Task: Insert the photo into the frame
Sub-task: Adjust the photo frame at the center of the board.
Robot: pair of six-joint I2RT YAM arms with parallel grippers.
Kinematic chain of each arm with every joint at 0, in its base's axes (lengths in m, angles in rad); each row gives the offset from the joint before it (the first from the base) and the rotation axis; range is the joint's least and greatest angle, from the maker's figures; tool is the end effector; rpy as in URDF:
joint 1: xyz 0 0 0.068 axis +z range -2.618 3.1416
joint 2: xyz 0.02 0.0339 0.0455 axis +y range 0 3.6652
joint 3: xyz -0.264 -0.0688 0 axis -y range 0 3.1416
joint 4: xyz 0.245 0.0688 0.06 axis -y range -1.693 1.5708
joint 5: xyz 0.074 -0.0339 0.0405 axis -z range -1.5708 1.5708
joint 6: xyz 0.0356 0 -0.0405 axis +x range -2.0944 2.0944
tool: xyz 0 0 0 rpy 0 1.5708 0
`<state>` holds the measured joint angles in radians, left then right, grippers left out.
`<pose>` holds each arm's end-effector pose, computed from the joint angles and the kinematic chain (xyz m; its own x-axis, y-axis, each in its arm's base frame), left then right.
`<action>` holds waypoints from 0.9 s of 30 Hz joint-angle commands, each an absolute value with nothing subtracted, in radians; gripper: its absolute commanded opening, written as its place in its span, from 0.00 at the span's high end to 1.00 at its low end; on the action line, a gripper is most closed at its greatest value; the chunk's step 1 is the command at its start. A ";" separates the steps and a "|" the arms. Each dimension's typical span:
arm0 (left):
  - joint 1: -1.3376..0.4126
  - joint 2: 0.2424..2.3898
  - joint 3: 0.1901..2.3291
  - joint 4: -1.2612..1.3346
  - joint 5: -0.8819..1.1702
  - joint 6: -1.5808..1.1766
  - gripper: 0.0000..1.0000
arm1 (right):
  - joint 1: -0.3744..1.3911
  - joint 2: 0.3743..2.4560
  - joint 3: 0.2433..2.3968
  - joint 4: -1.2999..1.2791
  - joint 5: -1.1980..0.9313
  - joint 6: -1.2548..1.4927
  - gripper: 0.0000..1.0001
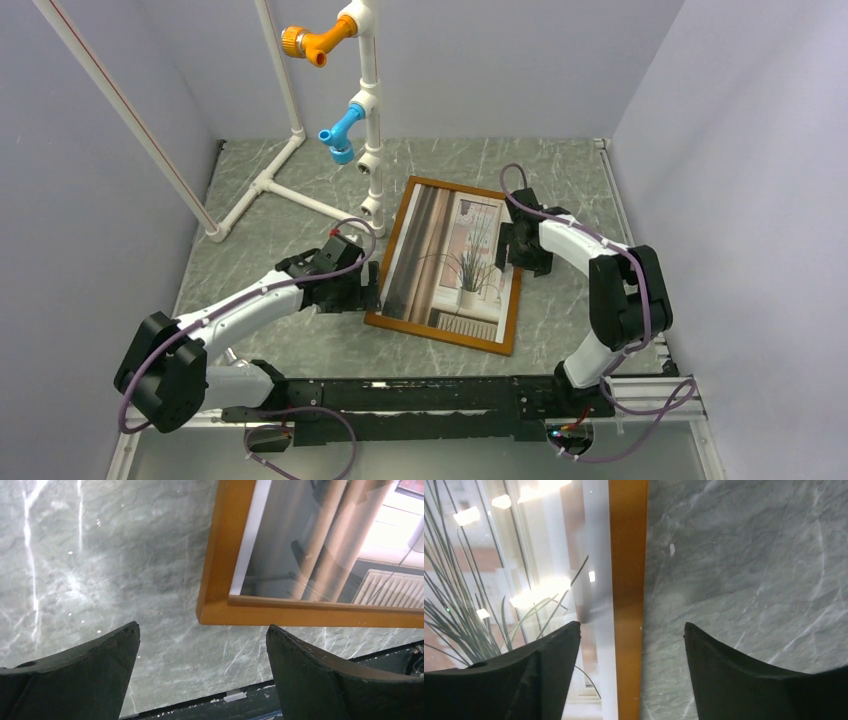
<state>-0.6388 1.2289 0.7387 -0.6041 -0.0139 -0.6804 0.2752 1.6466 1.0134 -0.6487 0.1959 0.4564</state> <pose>0.1819 -0.1344 0.2024 -0.9264 -0.0956 -0.3643 0.0106 0.9602 -0.2789 0.2945 0.0759 0.1757 -0.9220 0.1888 -0.3380 0.2152 0.9757 -0.0419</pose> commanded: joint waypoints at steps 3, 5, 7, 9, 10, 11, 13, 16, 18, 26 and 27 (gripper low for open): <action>-0.630 1.255 0.722 -0.442 0.066 -0.631 0.01 | 0.266 1.533 0.957 -0.638 0.097 0.489 0.14; -0.630 1.257 0.700 -0.392 0.086 -0.632 0.01 | 0.263 1.487 0.894 -0.611 0.045 0.512 0.11; -0.630 1.268 0.687 -0.354 0.103 -0.635 0.01 | 0.260 1.456 0.854 -0.576 -0.011 0.531 0.10; -0.630 1.293 0.681 -0.324 0.125 -0.640 0.02 | 0.257 1.449 0.814 -0.536 -0.058 0.544 0.10; -0.632 1.306 0.679 -0.310 0.138 -0.643 0.02 | 0.255 1.453 0.806 -0.523 -0.072 0.547 0.10; -0.631 1.320 0.678 -0.300 0.146 -0.646 0.02 | 0.254 1.463 0.803 -0.513 -0.086 0.549 0.10; -0.632 1.342 0.676 -0.282 0.156 -0.653 0.03 | 0.250 1.493 0.810 -0.501 -0.112 0.542 0.10; -0.641 1.368 0.662 -0.240 0.182 -0.662 0.03 | 0.244 1.540 0.838 -0.491 -0.128 0.522 0.10; -0.655 1.382 0.651 -0.210 0.200 -0.674 0.04 | 0.239 1.568 0.862 -0.487 -0.140 0.507 0.10; -0.784 1.458 0.654 -0.120 0.215 -0.744 0.04 | 0.214 1.685 0.986 -0.494 -0.172 0.462 0.10; -0.803 1.463 0.658 -0.117 0.215 -0.759 0.04 | 0.211 1.702 1.004 -0.497 -0.180 0.453 0.10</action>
<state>-0.7143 1.4025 0.6605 -0.2031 0.1497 -0.6792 0.2127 1.6341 0.9417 -0.5602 -0.1066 0.4801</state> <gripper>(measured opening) 0.960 0.899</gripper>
